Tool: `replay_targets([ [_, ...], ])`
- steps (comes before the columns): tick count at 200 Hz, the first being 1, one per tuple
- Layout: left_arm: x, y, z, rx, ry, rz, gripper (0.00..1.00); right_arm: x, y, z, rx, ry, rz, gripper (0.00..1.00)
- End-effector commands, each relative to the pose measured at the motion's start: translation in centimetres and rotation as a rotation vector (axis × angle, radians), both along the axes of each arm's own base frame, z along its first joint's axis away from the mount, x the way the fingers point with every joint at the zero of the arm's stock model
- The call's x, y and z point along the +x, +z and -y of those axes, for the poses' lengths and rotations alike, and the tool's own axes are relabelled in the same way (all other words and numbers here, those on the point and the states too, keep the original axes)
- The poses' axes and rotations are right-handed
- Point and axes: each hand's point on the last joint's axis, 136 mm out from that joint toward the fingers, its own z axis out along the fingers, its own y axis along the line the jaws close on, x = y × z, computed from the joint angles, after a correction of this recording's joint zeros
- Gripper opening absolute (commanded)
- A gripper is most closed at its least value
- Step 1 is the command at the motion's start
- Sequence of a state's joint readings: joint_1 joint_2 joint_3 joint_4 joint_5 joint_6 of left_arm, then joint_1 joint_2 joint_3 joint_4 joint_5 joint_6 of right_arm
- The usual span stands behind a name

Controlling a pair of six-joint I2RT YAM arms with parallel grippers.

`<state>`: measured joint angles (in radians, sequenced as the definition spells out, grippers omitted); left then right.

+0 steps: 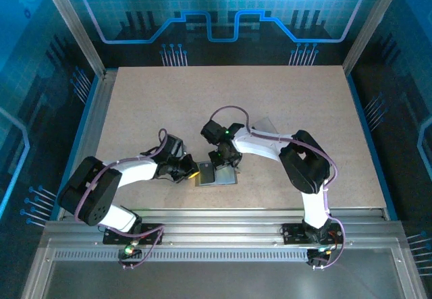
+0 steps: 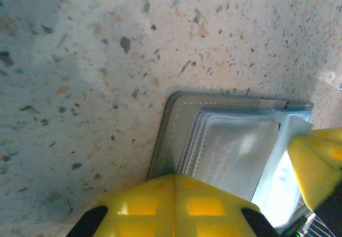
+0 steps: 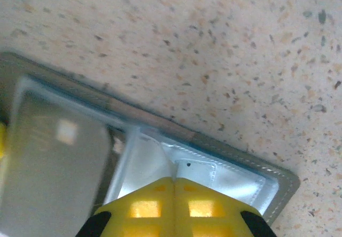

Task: Put the credit cards into the card holder

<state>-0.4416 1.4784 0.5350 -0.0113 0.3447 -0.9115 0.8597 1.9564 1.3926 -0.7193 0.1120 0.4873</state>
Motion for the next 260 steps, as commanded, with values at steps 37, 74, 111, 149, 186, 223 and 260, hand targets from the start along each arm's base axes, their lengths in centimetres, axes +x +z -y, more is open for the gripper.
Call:
replay_targets([
  [37,-1.6,-1.3,0.0,0.070,0.002,-0.048,0.07,-0.7,1.6,-2.1,-0.040,0.073,0.027,0.00],
  [74,-1.7,-1.3,0.8,0.045,0.007,-0.053,0.07,-1.5,1.2,-4.2,0.061,0.076,-0.048,0.09],
  [111,-1.6,-1.0,0.9,0.040,0.016,-0.046,0.08,-1.4,2.2,-6.4,0.234,0.045,-0.116,0.25],
  [149,-1.9,-0.5,0.3,0.055,0.029,-0.041,0.12,-1.2,4.9,-8.2,0.469,0.035,-0.171,0.33],
  [186,-2.1,0.7,-0.9,0.078,0.069,-0.029,0.20,-0.8,7.4,-8.7,0.622,0.051,-0.201,0.41],
  [223,-2.0,2.6,-1.6,0.069,0.090,0.008,0.26,-0.9,8.2,-9.6,0.676,0.084,-0.229,0.43],
  [260,-2.2,4.2,-3.4,0.088,0.132,0.041,0.31,-0.1,9.6,-9.2,0.660,0.100,-0.188,0.45],
])
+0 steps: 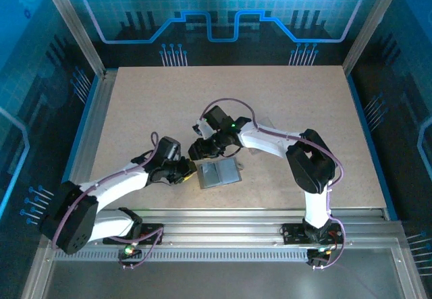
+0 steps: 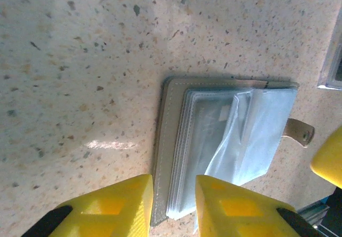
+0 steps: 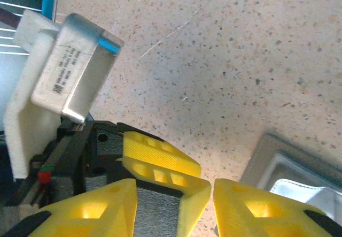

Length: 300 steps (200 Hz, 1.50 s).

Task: Put the credit cards into the card holder

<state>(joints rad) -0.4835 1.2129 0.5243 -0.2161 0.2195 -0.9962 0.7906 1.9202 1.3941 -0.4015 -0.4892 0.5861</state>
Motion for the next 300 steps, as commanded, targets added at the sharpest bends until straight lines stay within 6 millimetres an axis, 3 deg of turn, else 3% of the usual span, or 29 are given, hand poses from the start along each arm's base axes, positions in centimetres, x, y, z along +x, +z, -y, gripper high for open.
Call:
replay_targets([
  [1,-0.6,0.4,-1.8,0.039,0.043,-0.006,0.32,0.7,2.7,0.1,0.023,0.013,0.045,0.45],
  [19,-0.5,1.2,-2.8,0.059,0.054,0.016,0.36,3.3,2.5,4.2,-0.182,-0.086,0.154,0.48],
  [36,-0.2,2.0,-3.0,0.069,0.036,0.046,0.41,6.4,2.1,10.3,-0.442,-0.219,0.259,0.53],
  [60,0.5,3.0,-2.5,0.073,-0.010,0.080,0.46,8.7,1.4,18.7,-0.733,-0.354,0.340,0.61],
  [77,1.1,3.3,-2.0,0.063,-0.029,0.091,0.47,9.5,0.7,22.5,-0.828,-0.407,0.328,0.60],
  [94,1.9,3.4,-1.1,0.043,-0.051,0.093,0.47,9.9,0.3,24.8,-0.916,-0.423,0.340,0.60],
  [119,3.3,3.6,0.1,0.018,-0.069,0.097,0.47,10.1,-0.7,26.2,-0.980,-0.417,0.334,0.60],
  [141,4.0,3.8,0.7,0.009,-0.076,0.101,0.47,10.2,-1.9,26.1,-0.998,-0.393,0.317,0.61],
  [197,4.4,3.5,1.0,0.009,-0.081,0.093,0.46,10.4,-4.3,26.5,-1.053,-0.366,0.294,0.57],
  [259,4.5,3.3,1.1,0.006,-0.078,0.087,0.46,11.0,-4.0,27.5,-1.150,-0.368,0.355,0.52],
  [300,4.4,3.0,1.1,0.009,-0.077,0.078,0.46,10.8,-4.6,26.1,-1.088,-0.342,0.342,0.54],
])
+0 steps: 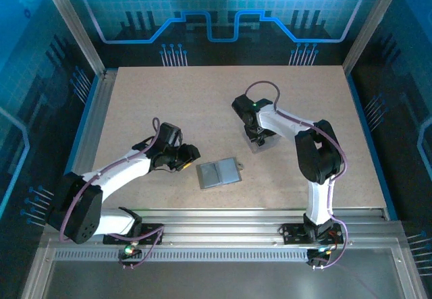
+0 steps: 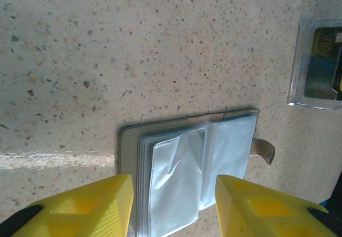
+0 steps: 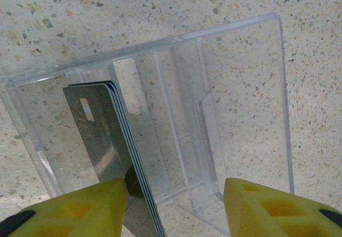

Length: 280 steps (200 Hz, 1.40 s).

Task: Put the credit cards into the card holder

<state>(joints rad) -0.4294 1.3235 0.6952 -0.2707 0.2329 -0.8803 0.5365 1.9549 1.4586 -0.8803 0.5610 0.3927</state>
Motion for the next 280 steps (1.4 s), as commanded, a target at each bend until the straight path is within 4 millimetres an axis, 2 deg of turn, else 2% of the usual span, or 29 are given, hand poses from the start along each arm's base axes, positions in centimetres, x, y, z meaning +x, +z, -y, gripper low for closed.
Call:
replay_targets([
  [1,0.4,0.6,0.7,-0.018,-0.033,0.018,0.46,-0.3,-0.7,-0.5,-0.006,0.026,-0.023,0.54],
  [47,0.4,0.7,0.6,-0.015,-0.030,0.020,0.46,-0.2,-1.6,-0.1,-0.051,0.025,-0.030,0.53],
  [116,0.3,0.3,0.6,-0.015,-0.027,0.008,0.45,0.2,0.6,0.7,-0.099,0.032,0.025,0.47],
  [143,0.3,0.2,0.6,-0.014,-0.025,0.008,0.45,0.2,0.8,1.0,-0.124,0.033,0.028,0.45],
  [208,0.5,0.2,0.7,-0.015,-0.027,0.007,0.45,0.5,1.3,1.1,-0.134,0.042,0.035,0.33],
  [261,0.4,0.2,0.7,-0.014,-0.026,0.006,0.45,0.0,-0.1,0.1,-0.066,0.061,-0.025,0.24],
  [280,0.4,0.2,0.7,-0.014,-0.028,0.009,0.45,-0.3,-0.7,-0.8,-0.010,0.071,-0.056,0.21],
])
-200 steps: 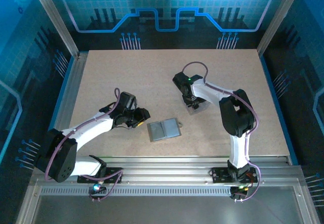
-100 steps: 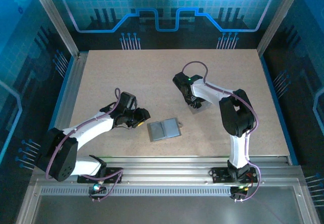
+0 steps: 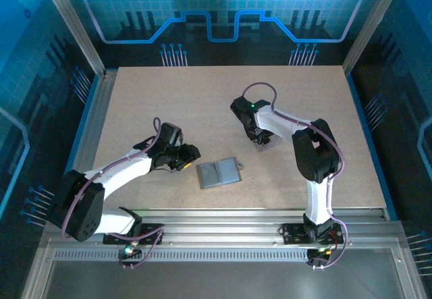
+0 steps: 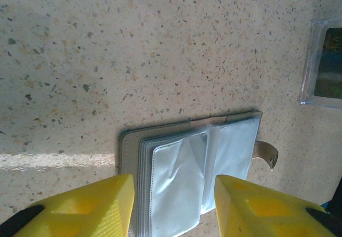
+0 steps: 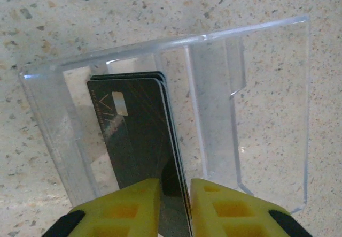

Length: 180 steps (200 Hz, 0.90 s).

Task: Put the credit cards into the card holder

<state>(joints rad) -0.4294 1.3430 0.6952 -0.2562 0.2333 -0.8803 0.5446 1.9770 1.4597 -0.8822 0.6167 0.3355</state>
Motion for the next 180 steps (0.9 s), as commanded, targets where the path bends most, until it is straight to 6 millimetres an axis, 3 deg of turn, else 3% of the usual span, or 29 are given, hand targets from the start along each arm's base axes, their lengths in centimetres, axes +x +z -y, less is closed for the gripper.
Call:
replay_targets([
  [1,0.3,0.6,0.6,-0.017,-0.028,0.015,0.45,-0.5,-0.3,-1.4,0.070,0.017,-0.048,0.21],
  [53,1.3,1.3,1.5,-0.032,-0.051,0.027,0.45,-0.3,-0.4,-5.1,0.231,0.040,-0.080,0.14],
  [118,5.3,3.2,4.1,-0.045,-0.119,0.065,0.45,-0.1,-1.2,-9.8,0.324,0.068,-0.112,0.11],
  [155,7.1,3.5,5.7,-0.074,-0.138,0.063,0.44,0.1,-1.1,-9.1,0.292,0.058,-0.102,0.09],
  [180,7.8,3.2,6.4,-0.078,-0.151,0.053,0.44,0.3,-0.5,-8.1,0.264,0.053,-0.086,0.16],
])
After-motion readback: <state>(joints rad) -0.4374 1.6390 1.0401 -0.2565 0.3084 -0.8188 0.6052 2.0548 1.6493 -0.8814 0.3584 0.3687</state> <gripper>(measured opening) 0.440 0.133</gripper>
